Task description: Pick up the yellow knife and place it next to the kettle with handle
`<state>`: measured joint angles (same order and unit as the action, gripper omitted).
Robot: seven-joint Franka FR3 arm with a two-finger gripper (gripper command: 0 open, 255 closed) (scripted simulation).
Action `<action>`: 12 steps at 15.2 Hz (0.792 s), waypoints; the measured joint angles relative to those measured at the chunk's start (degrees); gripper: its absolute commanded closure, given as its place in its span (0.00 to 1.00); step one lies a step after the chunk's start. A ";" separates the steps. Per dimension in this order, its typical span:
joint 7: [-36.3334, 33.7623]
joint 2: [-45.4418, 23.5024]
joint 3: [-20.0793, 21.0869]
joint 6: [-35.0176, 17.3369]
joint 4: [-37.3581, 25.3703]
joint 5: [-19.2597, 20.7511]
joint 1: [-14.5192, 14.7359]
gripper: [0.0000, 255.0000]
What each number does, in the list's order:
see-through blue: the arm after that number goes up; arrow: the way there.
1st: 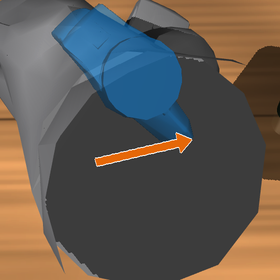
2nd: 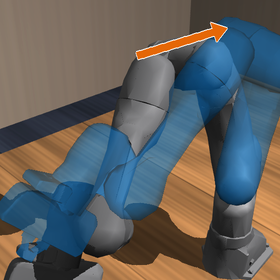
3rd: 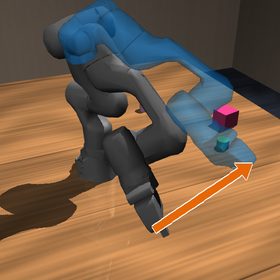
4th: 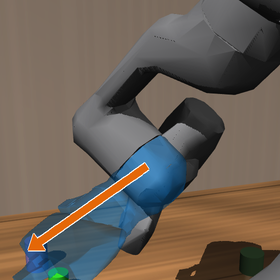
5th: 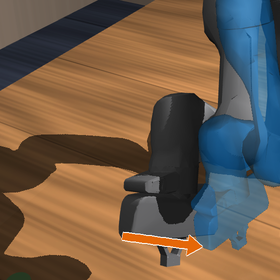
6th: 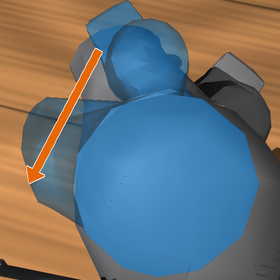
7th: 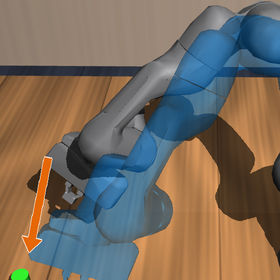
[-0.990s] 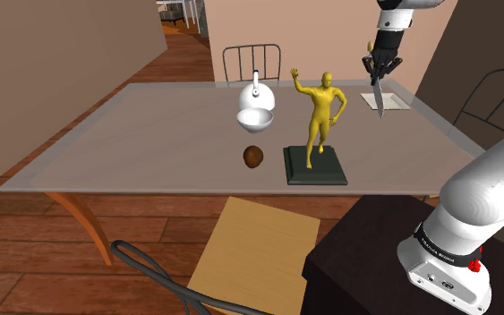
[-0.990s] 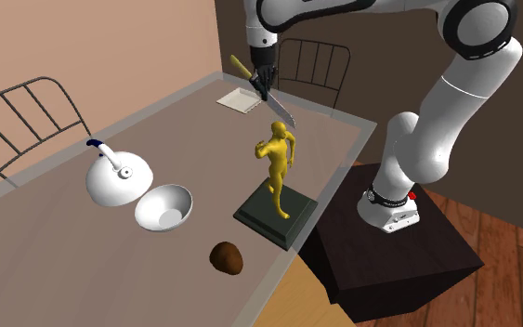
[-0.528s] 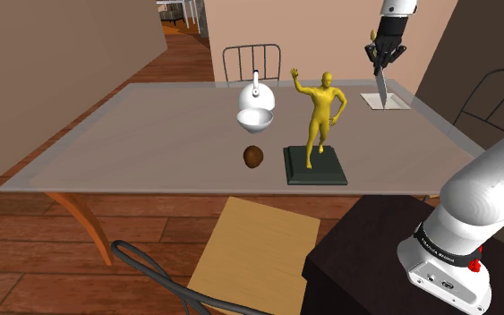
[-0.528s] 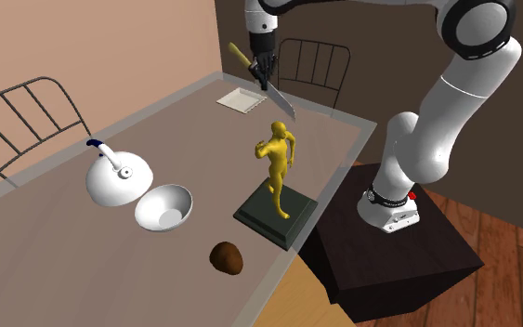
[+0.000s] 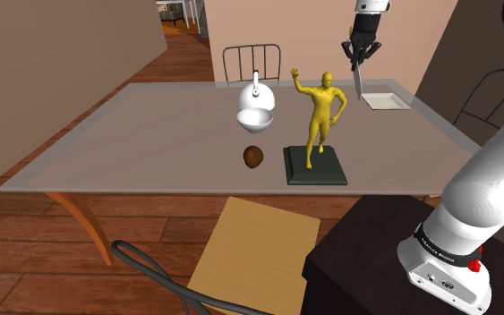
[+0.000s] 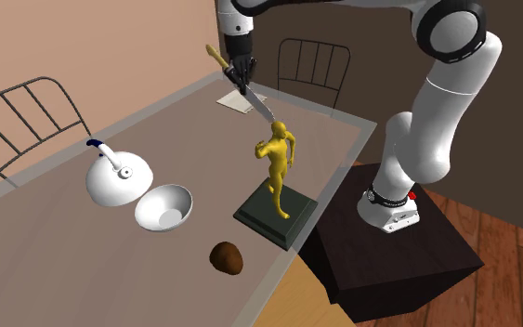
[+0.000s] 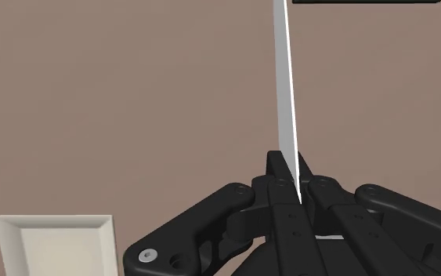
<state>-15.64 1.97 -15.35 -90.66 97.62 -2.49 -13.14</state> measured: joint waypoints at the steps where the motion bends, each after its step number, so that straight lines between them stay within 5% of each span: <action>1: -0.56 -1.73 0.31 0.23 -1.92 -0.50 0.32 1.00; 12: -8.41 -23.95 3.89 7.59 -31.57 -5.49 3.11 1.00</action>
<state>-24.05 -21.97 -11.46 -83.07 66.05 -7.99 -10.03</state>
